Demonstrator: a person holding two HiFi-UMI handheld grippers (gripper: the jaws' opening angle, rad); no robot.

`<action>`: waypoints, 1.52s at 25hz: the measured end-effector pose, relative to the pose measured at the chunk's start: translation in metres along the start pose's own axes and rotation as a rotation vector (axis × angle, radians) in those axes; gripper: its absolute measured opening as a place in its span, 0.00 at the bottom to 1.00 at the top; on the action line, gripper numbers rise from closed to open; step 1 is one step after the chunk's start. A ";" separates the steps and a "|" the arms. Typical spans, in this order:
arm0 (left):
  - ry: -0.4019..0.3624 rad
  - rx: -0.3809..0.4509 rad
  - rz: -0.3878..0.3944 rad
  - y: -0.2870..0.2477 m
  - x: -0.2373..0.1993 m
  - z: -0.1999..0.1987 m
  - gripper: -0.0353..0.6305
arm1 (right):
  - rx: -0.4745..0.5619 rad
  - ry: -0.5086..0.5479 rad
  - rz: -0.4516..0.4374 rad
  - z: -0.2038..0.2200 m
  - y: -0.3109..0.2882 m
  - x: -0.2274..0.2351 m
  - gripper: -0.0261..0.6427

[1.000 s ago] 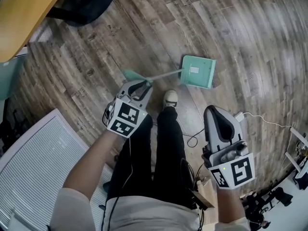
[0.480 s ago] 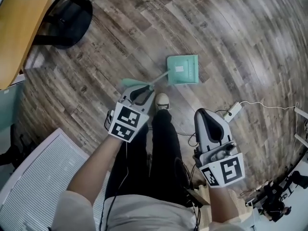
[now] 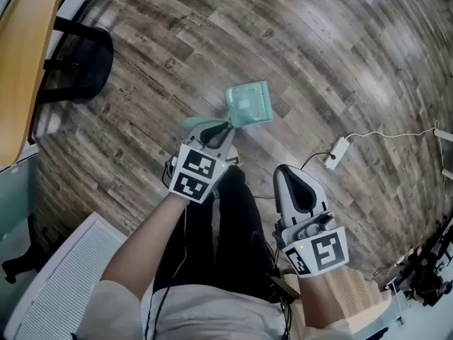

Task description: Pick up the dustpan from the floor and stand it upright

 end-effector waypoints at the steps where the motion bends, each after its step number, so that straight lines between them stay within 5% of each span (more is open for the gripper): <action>1: -0.007 -0.001 0.003 -0.006 0.004 -0.005 0.13 | 0.001 -0.004 0.003 0.001 0.003 0.004 0.08; 21: 0.068 -0.020 -0.046 -0.006 0.010 -0.033 0.11 | 0.032 0.000 0.041 -0.008 0.027 0.037 0.08; 26: 0.034 0.001 -0.008 0.066 0.025 -0.043 0.11 | 0.007 0.038 0.078 -0.036 0.049 0.019 0.08; 38: -0.001 0.251 -0.042 0.264 0.083 -0.074 0.09 | 0.040 0.028 0.233 -0.076 0.129 -0.076 0.08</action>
Point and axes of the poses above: the fingertips, and each gripper's own axes: y backward along the fingers, x to its right, z out of its underside, the point moved 5 cm from there along y, backward along the fingers, and after that the axes turned 3 degrees about z, right-handed, at the moved point
